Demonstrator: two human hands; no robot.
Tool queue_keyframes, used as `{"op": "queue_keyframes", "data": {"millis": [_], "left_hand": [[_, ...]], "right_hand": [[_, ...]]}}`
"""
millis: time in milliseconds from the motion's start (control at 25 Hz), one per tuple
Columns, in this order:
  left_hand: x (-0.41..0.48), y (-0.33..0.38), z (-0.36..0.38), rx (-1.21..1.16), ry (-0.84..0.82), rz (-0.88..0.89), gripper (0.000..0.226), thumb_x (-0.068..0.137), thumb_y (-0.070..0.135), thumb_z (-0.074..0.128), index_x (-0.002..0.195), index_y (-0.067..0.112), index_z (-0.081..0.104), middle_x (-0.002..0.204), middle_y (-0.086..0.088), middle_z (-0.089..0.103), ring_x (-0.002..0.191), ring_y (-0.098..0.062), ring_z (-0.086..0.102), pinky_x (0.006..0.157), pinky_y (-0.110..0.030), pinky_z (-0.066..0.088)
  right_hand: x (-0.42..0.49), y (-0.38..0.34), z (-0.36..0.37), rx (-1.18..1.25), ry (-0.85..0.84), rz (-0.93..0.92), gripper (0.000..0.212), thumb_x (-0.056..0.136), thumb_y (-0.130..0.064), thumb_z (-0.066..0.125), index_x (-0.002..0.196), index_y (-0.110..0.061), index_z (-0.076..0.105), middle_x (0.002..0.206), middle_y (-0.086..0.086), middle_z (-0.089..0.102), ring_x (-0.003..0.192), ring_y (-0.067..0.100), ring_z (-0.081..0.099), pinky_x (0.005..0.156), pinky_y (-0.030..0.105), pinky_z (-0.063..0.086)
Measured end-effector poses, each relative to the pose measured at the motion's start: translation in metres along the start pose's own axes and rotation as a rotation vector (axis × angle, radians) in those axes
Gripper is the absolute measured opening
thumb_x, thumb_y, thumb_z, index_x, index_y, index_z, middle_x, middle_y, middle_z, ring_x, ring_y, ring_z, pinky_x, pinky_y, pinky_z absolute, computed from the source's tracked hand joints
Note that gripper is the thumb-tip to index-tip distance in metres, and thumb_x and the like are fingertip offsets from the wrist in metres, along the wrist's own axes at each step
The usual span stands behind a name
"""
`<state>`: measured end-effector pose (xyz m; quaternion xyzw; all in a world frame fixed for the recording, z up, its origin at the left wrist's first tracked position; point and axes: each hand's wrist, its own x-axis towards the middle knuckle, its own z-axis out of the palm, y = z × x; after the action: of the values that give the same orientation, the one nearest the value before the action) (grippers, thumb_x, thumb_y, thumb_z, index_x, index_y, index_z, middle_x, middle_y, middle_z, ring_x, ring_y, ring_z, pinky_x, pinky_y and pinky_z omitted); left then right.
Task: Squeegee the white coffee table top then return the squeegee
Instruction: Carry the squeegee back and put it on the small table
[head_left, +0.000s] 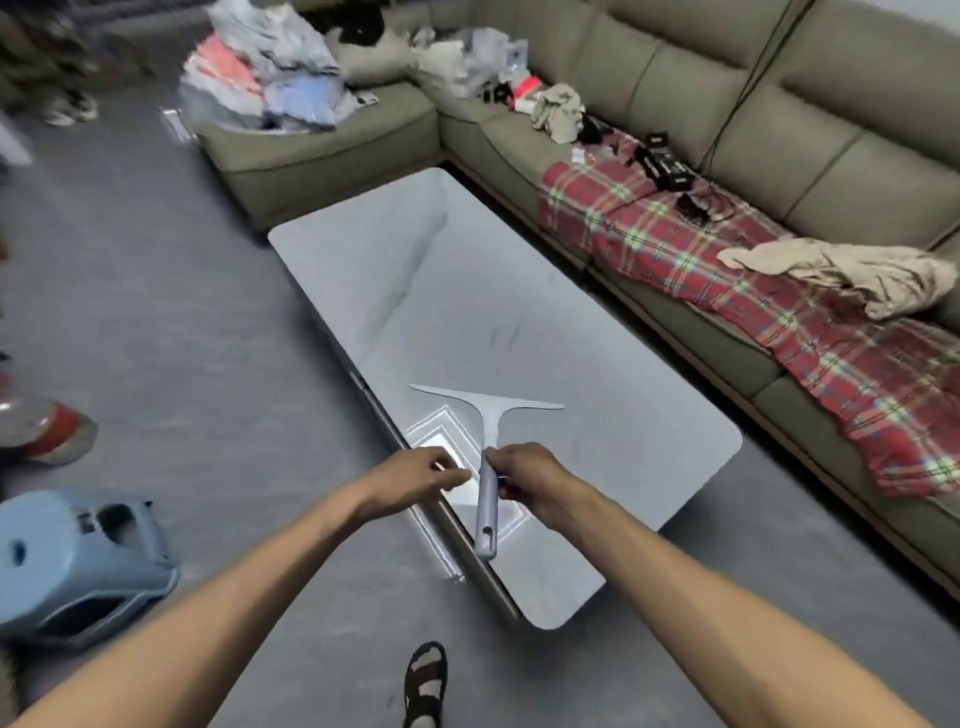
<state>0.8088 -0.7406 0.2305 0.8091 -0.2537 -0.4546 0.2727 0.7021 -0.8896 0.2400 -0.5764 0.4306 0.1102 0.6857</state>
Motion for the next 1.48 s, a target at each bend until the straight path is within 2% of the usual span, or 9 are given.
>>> {"op": "queue_keyframes", "data": {"millis": [120,280,600,720,880,1000,1240,1360,1480], "left_hand": [[-0.077,0.012,-0.004,-0.121,0.072,-0.003,0.04,0.073,0.052,0.058,0.092,0.018,0.067,0.086,0.002,0.072,0.08,-0.016,0.069,0.073,-0.03,0.051],[-0.178,0.014,0.029,-0.33,0.295,-0.054,0.011,0.088,0.023,0.066,0.092,0.013,0.068,0.074,-0.002,0.066,0.063,-0.009,0.061,0.06,-0.018,0.05],[-0.384,-0.042,0.152,-0.426,0.758,-0.313,0.02,0.077,0.026,0.076,0.091,0.013,0.071,0.085,-0.01,0.075,0.072,-0.015,0.062,0.066,-0.028,0.048],[-0.467,-0.086,0.211,-0.425,0.832,-0.476,0.022,0.074,0.028,0.078,0.092,0.017,0.071,0.088,-0.004,0.075,0.082,-0.021,0.068,0.078,-0.035,0.053],[-0.57,-0.148,0.304,-0.704,0.892,-0.566,0.015,0.076,0.012,0.079,0.082,0.017,0.066,0.07,0.001,0.064,0.061,-0.009,0.059,0.054,-0.018,0.047],[-0.64,-0.202,0.381,-0.77,0.931,-0.654,0.017,0.075,0.007,0.079,0.083,0.016,0.066,0.073,-0.001,0.063,0.065,-0.012,0.057,0.059,-0.02,0.045],[-0.76,-0.36,0.55,-0.851,0.889,-0.808,0.019,0.074,0.013,0.08,0.08,0.023,0.066,0.075,0.012,0.065,0.07,-0.005,0.058,0.059,-0.015,0.043],[-0.786,-0.436,0.623,-0.932,0.883,-0.86,0.022,0.071,0.007,0.08,0.07,0.024,0.066,0.071,0.006,0.067,0.064,-0.008,0.058,0.061,-0.022,0.044],[-0.786,-0.524,0.687,-1.008,0.872,-0.889,0.013,0.072,0.008,0.08,0.082,0.012,0.073,0.08,-0.004,0.073,0.07,-0.014,0.062,0.067,-0.026,0.046]], "right_hand": [[-0.043,-0.024,0.036,-0.097,-0.114,-0.121,0.028,0.095,-0.001,0.051,0.068,-0.008,0.05,0.059,0.006,0.049,0.049,0.014,0.049,0.05,0.021,0.047],[-0.103,-0.017,0.064,-0.246,-0.296,-0.218,0.022,0.09,0.005,0.054,0.068,-0.001,0.051,0.051,0.009,0.048,0.038,0.012,0.047,0.052,0.025,0.046],[-0.242,0.081,0.154,-0.492,-0.614,-0.142,0.016,0.088,-0.001,0.056,0.073,-0.004,0.051,0.058,0.014,0.048,0.037,0.014,0.044,0.043,0.022,0.051],[-0.3,0.151,0.195,-0.573,-0.753,-0.126,0.011,0.091,-0.008,0.051,0.081,-0.003,0.054,0.059,0.011,0.06,0.044,0.018,0.058,0.049,0.026,0.053],[-0.379,0.261,0.248,-0.689,-0.908,-0.107,0.017,0.091,-0.007,0.051,0.076,-0.002,0.058,0.069,0.015,0.063,0.05,0.018,0.063,0.05,0.024,0.055],[-0.437,0.359,0.285,-0.775,-0.969,-0.066,0.014,0.09,-0.003,0.052,0.078,0.0,0.058,0.069,0.016,0.062,0.046,0.016,0.063,0.046,0.022,0.052],[-0.523,0.595,0.356,-0.91,-0.936,0.055,0.018,0.09,-0.004,0.057,0.074,0.001,0.055,0.075,0.023,0.059,0.056,0.025,0.06,0.05,0.025,0.053],[-0.532,0.699,0.39,-0.978,-0.907,0.167,0.013,0.09,-0.002,0.058,0.078,0.003,0.054,0.074,0.021,0.058,0.046,0.018,0.06,0.045,0.022,0.052],[-0.514,0.799,0.428,-1.042,-0.86,0.271,0.019,0.096,-0.006,0.051,0.078,-0.003,0.052,0.072,0.015,0.06,0.042,0.012,0.061,0.044,0.021,0.052]]}}
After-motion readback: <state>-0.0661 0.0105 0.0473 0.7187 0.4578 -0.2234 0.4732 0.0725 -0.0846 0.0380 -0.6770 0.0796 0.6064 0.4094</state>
